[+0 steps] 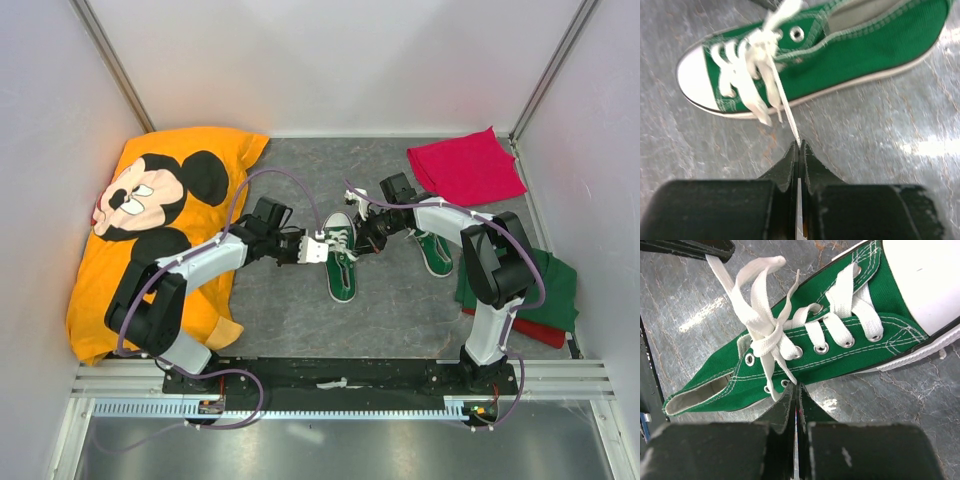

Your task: Tie the shoes

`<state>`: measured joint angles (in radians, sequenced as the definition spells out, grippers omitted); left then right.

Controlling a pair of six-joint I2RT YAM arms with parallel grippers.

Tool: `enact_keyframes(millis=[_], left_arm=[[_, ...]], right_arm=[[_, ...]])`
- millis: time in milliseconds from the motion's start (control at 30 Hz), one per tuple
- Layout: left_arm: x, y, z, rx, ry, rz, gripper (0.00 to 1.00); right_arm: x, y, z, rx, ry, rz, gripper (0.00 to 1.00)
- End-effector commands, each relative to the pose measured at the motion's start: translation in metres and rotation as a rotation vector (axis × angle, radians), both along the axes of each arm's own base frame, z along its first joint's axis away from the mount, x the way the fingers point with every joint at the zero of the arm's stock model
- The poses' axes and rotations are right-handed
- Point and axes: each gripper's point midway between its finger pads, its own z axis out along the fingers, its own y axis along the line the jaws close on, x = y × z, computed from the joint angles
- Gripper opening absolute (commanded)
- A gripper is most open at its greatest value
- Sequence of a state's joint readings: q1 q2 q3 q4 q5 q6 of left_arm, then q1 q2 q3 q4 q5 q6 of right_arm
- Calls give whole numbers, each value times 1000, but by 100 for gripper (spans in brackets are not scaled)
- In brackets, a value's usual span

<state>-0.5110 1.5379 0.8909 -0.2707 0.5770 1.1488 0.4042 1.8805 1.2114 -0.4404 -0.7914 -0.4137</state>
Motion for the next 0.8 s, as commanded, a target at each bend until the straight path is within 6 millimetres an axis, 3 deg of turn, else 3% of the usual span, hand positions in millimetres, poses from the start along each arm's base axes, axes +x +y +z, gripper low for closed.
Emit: enact_keyframes(millis=[0, 133, 167, 233, 267, 333, 400, 567, 767], left_arm=[[-10, 13, -8, 47, -26, -51, 1], [-9, 11, -5, 22, -15, -49, 10], [-6, 10, -1, 5, -20, -35, 22], [0, 4, 9, -43, -32, -19, 30], [4, 3, 17, -63, -46, -12, 39], [11, -3, 28, -105, -63, 9, 45], [17, -7, 37, -119, -91, 7, 60], [38, -21, 52, -149, -141, 27, 61], [28, -46, 45, -161, -97, -50, 60]], right_arm=[[4, 2, 16, 19, -47, -11, 0], [4, 2, 22, 27, -44, -23, 0], [3, 3, 24, 31, -45, -23, 0], [4, 4, 27, 37, -50, -26, 0], [4, 4, 28, 37, -47, -32, 0], [5, 4, 30, 40, -51, -36, 0], [7, 4, 32, 42, -53, -46, 0], [9, 4, 33, 38, -57, -61, 0], [13, 5, 35, 43, -61, -88, 0]])
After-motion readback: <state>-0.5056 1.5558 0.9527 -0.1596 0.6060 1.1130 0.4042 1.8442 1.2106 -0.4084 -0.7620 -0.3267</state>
